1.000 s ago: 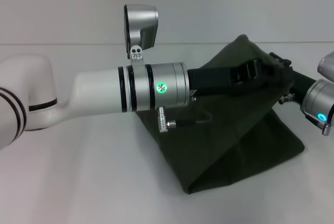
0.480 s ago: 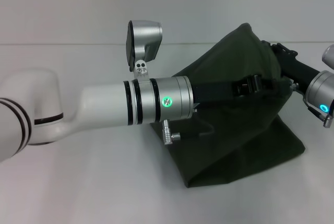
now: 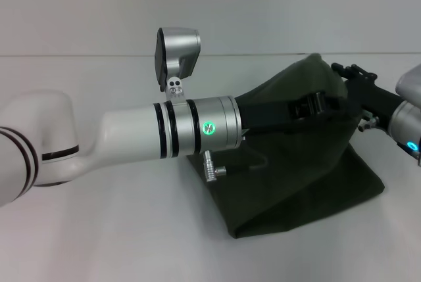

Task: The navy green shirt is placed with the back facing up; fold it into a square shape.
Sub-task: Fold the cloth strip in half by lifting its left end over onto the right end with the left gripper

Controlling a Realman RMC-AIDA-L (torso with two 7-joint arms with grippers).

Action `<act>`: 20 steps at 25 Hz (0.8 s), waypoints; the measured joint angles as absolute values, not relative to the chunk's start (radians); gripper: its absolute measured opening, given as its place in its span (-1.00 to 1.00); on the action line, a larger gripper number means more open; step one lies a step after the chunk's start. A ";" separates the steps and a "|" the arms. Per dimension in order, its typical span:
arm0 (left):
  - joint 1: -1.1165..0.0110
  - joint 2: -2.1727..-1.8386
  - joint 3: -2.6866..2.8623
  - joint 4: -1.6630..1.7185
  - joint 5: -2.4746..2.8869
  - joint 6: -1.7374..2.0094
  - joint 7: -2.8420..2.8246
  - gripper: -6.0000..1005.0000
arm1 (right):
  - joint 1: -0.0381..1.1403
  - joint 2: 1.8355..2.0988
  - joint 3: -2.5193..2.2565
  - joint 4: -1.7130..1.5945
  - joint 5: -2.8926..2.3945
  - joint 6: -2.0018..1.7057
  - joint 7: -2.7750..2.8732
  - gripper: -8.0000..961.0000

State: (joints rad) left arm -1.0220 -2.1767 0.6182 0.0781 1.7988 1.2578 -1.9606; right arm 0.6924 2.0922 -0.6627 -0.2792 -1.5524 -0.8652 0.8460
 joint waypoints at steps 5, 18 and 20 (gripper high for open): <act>-1.020 -2.177 0.619 0.077 1.798 1.254 -1.960 -0.96 | 0.650 2.091 -0.680 -0.330 -1.555 -0.856 0.841 0.90; -1.020 -2.177 0.619 0.039 1.798 1.197 -1.934 -0.96 | 0.629 2.092 -0.740 -0.348 -1.557 -0.737 0.807 0.90; -1.020 -2.177 0.618 0.039 1.798 1.196 -1.934 -0.96 | 0.629 2.092 -0.757 -0.349 -1.557 -0.740 0.807 0.90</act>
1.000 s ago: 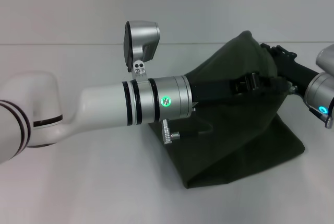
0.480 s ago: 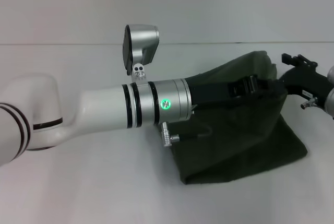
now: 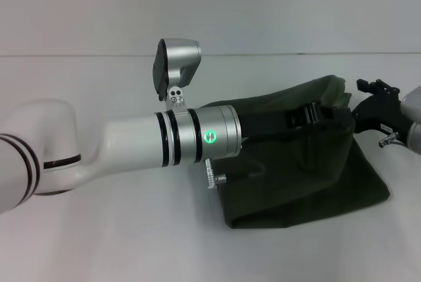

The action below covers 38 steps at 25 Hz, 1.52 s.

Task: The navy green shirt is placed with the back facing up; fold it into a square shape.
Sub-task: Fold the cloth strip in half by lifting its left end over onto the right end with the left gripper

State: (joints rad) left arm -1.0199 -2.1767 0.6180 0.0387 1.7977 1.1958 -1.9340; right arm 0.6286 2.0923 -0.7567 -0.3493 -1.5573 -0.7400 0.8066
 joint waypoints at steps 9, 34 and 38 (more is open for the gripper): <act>-1.010 -2.177 0.607 0.056 1.798 1.204 -1.934 -0.96 | 0.611 2.091 -0.825 -0.361 -1.557 -0.786 0.806 0.91; -0.928 -2.173 0.607 0.101 1.798 1.252 -1.946 -0.95 | 0.493 2.091 -0.657 -0.414 -1.546 -0.994 0.830 0.90; -0.894 -2.172 0.607 0.128 1.798 1.289 -1.956 -0.94 | 0.503 2.091 -0.635 -0.414 -1.527 -1.017 0.853 0.90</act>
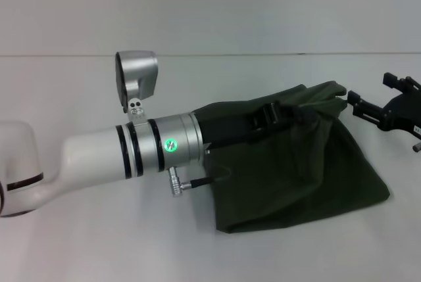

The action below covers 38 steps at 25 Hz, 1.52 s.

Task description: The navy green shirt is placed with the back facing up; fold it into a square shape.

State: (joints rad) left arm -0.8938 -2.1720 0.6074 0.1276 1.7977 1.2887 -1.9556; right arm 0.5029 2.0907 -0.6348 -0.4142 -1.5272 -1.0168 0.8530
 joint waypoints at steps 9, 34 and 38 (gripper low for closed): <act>-0.883 -2.172 0.613 0.152 1.798 1.297 -1.959 -0.93 | 0.509 2.091 -0.633 -0.404 -1.483 -1.021 0.862 0.90; -0.871 -2.171 0.652 0.246 1.807 1.390 -1.911 -0.02 | 0.542 2.088 -0.650 -0.404 -1.502 -1.017 1.034 0.91; -0.816 -2.166 0.688 0.423 1.806 1.513 -1.897 0.31 | 0.547 2.082 -0.692 -0.430 -1.555 -1.017 1.151 0.90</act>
State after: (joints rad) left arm -0.8161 -2.1661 0.6881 0.4228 1.8064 1.5130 -1.8969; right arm 0.5466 2.0815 -0.6924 -0.4300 -1.5555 -1.0172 1.1507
